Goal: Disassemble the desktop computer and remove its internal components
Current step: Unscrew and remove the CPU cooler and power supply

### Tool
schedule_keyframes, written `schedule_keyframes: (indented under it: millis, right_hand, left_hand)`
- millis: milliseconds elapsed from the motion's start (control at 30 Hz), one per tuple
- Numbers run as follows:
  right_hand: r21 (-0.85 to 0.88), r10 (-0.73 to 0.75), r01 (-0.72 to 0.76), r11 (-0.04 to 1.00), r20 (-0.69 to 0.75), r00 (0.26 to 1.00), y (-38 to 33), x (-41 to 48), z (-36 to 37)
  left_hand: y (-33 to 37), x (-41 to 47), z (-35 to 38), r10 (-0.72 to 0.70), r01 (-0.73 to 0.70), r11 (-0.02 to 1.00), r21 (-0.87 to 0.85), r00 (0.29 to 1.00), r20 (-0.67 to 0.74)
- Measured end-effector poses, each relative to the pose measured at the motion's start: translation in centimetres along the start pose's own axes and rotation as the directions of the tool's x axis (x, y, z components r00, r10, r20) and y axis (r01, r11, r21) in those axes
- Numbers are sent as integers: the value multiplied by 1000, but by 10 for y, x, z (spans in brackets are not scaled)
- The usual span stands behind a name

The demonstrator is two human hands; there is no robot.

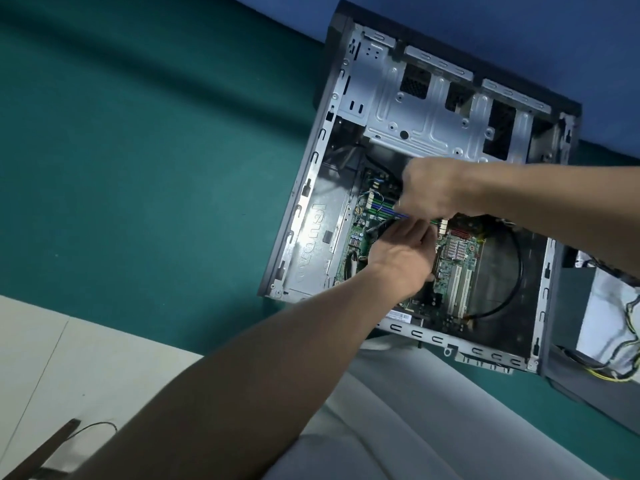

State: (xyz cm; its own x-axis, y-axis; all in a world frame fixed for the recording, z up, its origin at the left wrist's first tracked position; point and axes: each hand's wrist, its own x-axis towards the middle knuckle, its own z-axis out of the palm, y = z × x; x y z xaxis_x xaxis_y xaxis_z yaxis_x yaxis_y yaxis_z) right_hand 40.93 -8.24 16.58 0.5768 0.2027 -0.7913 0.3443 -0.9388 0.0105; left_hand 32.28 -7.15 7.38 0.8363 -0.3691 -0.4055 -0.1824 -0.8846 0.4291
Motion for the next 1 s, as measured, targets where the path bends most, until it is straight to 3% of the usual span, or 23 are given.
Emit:
schedule_keyframes:
  millis: [67,100,167,200,267,333,400,433,500,600,667,700,733,800,867,900,967,1000]
  right_hand:
    - [-419,-248,208,884,-43,968,-6,-10,5]
    - [-537,-333,273,798,-15,943,-8,-13,6]
    - [-635,-392,313,707,16,920,-11,-14,6]
    - [-610,-389,313,728,8,921,-12,-13,5]
    - [-378,-277,241,894,-42,960,-12,-9,3]
    - [119,-32,33,992,-13,999,-5,-2,-1]
    - [575,194,-279,769,207,959,4,3,-3]
    - [644,232,-381,664,306,923,6,3,-3]
    - [625,259,-445,641,370,892,2,1,1]
    - [445,242,-287,848,157,957,-13,-2,7]
    - [63,108,-108,992,2,994,-17,-6,10]
    - [-161,-7,1,987,-35,999,-16,-7,10]
    - [-344,-131,112,932,-32,991,-15,-8,10]
    - [-640,-339,293,711,54,939,-13,-11,12]
    - [-799,-468,408,442,183,865,-9,-13,13]
    - [-824,-497,436,363,225,838,-6,-14,13]
    - [-845,-522,433,315,227,822,4,-14,12]
    - [-835,-539,425,349,192,820,9,-12,12]
  left_hand:
    - [1,1,0,-82,91,974,-210,995,51]
    - [2,1,0,-105,123,957,-264,991,78]
    - [3,2,1,-93,116,952,-282,991,96]
    - [3,2,1,-84,107,950,-293,992,90]
    - [3,1,4,-59,68,980,-186,997,53]
    - [2,2,9,-2,3,1000,-15,999,44]
    - [1,5,14,18,-20,1000,24,998,65]
    - [1,7,16,25,-27,999,22,997,74]
    - [0,10,17,45,-46,999,4,996,75]
    - [-4,13,18,46,-41,998,-47,993,110]
    - [-5,13,19,55,-47,997,-65,990,128]
    - [-4,11,18,53,-41,995,-87,989,141]
    - [-4,10,15,46,-27,992,-124,986,157]
    - [-3,6,11,30,1,982,-190,986,163]
    - [-2,5,12,15,12,982,-189,989,144]
    - [-2,5,13,7,19,983,-181,990,140]
    - [-2,3,13,3,10,995,-96,991,131]
    - [-2,2,12,7,-1,999,-47,991,133]
